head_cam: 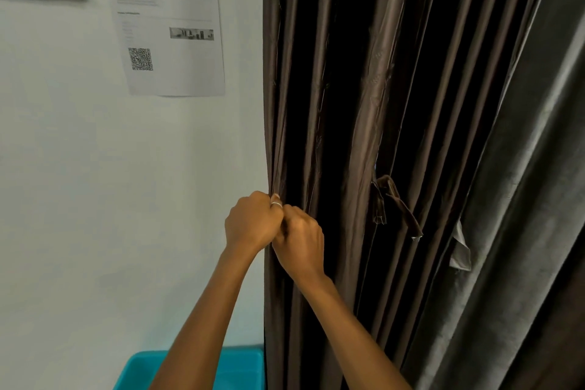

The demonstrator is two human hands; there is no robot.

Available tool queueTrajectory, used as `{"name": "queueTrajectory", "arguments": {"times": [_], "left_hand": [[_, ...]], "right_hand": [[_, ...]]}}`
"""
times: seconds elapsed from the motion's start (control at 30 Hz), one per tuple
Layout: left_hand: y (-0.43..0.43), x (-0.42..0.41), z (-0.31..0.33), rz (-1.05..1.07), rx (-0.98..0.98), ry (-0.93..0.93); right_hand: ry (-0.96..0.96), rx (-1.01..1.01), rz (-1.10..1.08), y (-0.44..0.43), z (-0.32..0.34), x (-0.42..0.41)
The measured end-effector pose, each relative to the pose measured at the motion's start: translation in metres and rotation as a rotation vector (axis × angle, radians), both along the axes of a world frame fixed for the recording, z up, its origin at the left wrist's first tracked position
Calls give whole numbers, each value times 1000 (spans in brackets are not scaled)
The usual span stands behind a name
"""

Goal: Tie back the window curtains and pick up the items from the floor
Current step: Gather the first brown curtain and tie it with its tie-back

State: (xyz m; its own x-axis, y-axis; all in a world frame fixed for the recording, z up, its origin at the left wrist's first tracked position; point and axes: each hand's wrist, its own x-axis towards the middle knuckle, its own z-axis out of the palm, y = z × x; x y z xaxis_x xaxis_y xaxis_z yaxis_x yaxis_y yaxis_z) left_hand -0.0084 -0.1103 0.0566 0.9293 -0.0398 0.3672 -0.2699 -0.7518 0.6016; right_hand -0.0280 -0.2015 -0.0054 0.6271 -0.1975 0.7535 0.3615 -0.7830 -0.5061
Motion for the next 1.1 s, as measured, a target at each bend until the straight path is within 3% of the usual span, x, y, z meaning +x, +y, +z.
{"name": "queueTrajectory", "arguments": {"times": [0.1, 0.2, 0.27, 0.43, 0.6, 0.77, 1.1], "left_hand": [[7, 2, 1, -20, 36, -26], [11, 2, 1, -47, 46, -38], [12, 2, 1, -66, 46, -43], [19, 7, -1, -87, 39, -44], [52, 20, 1, 17, 47, -83], [74, 32, 5, 84, 68, -75], [39, 12, -3, -12, 61, -117]], "right_hand": [[-2, -16, -8, -10, 3, -9], [-97, 164, -209, -21, 11, -20], [-64, 218, -326, -26, 21, -19], [33, 23, -384, -55, 35, -5], [133, 108, -516, -111, 45, -13], [128, 154, -543, -142, 42, -28], [13, 160, -391, -106, 23, -41]]}}
